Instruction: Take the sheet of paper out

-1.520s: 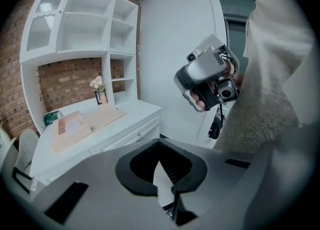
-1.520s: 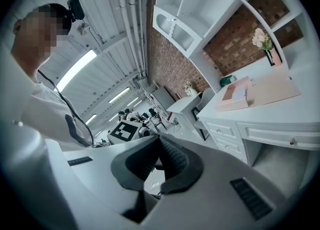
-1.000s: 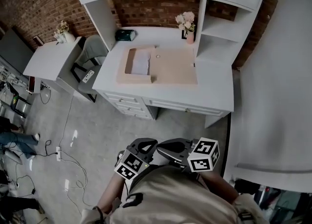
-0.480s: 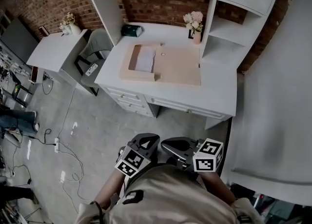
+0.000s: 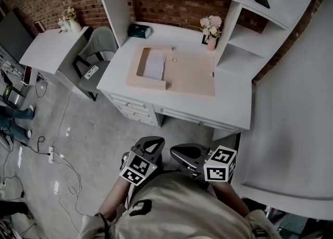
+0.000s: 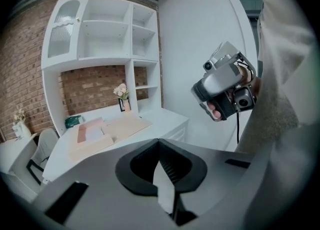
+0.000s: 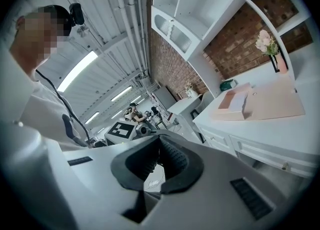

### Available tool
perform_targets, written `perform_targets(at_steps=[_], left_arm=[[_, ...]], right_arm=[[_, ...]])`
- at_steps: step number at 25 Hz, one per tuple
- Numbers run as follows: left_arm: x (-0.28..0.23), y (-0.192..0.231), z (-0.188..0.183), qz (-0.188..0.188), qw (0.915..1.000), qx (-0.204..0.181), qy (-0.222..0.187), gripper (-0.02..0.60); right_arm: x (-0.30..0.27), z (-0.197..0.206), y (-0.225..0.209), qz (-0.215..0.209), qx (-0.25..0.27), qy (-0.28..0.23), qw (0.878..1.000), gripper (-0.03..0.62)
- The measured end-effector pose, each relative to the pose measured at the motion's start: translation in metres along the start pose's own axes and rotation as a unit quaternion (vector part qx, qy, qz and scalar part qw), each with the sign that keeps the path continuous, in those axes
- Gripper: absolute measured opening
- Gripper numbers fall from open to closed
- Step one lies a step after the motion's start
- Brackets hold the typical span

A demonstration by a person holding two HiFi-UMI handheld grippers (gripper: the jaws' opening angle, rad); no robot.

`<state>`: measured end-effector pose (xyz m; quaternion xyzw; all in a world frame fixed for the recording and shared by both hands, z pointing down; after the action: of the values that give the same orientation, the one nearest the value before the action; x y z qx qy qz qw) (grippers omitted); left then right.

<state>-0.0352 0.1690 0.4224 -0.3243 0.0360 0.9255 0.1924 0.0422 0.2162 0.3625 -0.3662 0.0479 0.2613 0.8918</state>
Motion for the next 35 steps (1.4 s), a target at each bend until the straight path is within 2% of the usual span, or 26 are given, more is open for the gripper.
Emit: perform_targets(at_steps=[11, 25, 35], left_arm=[[0.002, 0.063, 0.008, -0.011, 0.9990, 0.028, -0.032, 0.014], [-0.001, 0.112, 0.016, 0.006, 0.9981, 0.032, -0.052, 0.014], [0.016, 0.151, 0.039, -0.005, 0.9973, 0.041, -0.060, 0.015]], right_arm=[[-0.046, -0.030, -0.015, 0.017, 0.027, 0.033, 0.999, 0.028], [-0.082, -0.053, -0.028, 0.045, 0.026, 0.048, 0.997, 0.028], [-0.126, -0.063, -0.032, 0.041, 0.024, 0.066, 0.997, 0.028]])
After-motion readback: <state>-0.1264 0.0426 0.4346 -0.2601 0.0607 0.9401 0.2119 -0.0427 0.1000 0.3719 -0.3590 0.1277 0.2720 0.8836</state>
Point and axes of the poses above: the fingertips, and each gripper's own axes: x backward along the fingers, y to its left, z out of its underside, the point moved 4 cm from there along x, backward along the fingers, and after that the axes turned 6 degrees about y, right-handed, at the moved point
